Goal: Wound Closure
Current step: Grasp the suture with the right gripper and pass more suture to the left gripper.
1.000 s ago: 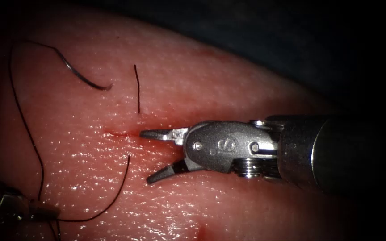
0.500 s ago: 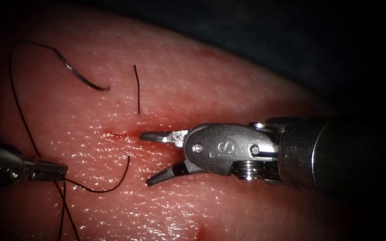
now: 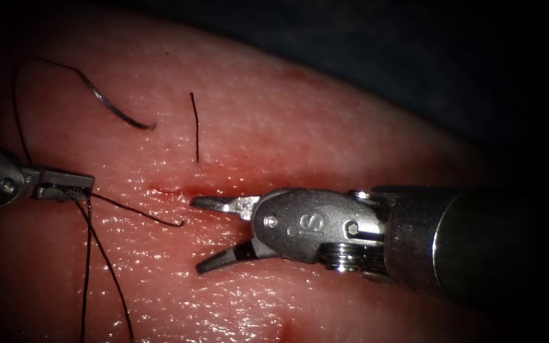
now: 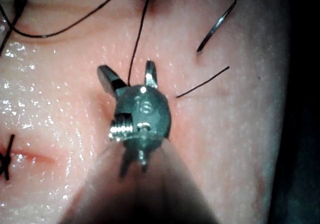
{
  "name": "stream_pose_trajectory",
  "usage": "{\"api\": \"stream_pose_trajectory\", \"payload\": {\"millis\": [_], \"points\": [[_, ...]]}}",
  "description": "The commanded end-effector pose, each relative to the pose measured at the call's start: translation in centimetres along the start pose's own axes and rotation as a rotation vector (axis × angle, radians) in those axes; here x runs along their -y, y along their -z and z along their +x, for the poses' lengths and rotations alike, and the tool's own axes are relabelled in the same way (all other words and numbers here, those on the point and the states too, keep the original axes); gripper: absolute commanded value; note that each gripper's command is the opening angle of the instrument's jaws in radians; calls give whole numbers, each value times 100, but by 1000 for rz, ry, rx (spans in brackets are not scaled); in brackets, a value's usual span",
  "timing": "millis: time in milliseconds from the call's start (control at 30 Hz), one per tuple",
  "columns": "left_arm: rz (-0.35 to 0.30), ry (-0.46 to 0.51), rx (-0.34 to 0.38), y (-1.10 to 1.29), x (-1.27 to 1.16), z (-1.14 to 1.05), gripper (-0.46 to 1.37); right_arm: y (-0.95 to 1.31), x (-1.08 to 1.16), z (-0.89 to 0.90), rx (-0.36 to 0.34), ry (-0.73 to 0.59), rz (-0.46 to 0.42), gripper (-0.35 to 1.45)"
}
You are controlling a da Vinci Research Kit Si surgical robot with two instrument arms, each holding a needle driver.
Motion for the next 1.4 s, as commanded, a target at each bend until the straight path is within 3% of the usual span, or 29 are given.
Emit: {"api": "stream_pose_trajectory", "payload": {"millis": [33,400,800,967,1200,1267,1300,1400], "points": [[-9,-4,-2,0,2,1,-35,1,-2,1,-13,-12,-39,88],[-6,-8,1,-1,-5,4,-35,-20,-10,-1,-19,-61,-167,85],[-5,-10,-1,1,-10,8,-35,-49,-9,1,-37,-86,-172,77],[-6,-10,-2,1,-12,9,-35,-59,-6,3,-49,-89,-157,44],[-8,-10,-1,2,-16,11,-35,-78,-2,8,-59,-95,-154,40],[-7,-11,1,2,-18,11,-35,-82,-2,10,-61,-96,-152,7],[-6,-11,2,2,-19,11,-35,-82,-2,10,-64,-96,-153,-35],[-6,-13,2,3,-21,10,-35,-81,0,11,-75,-91,-139,-35]]}}
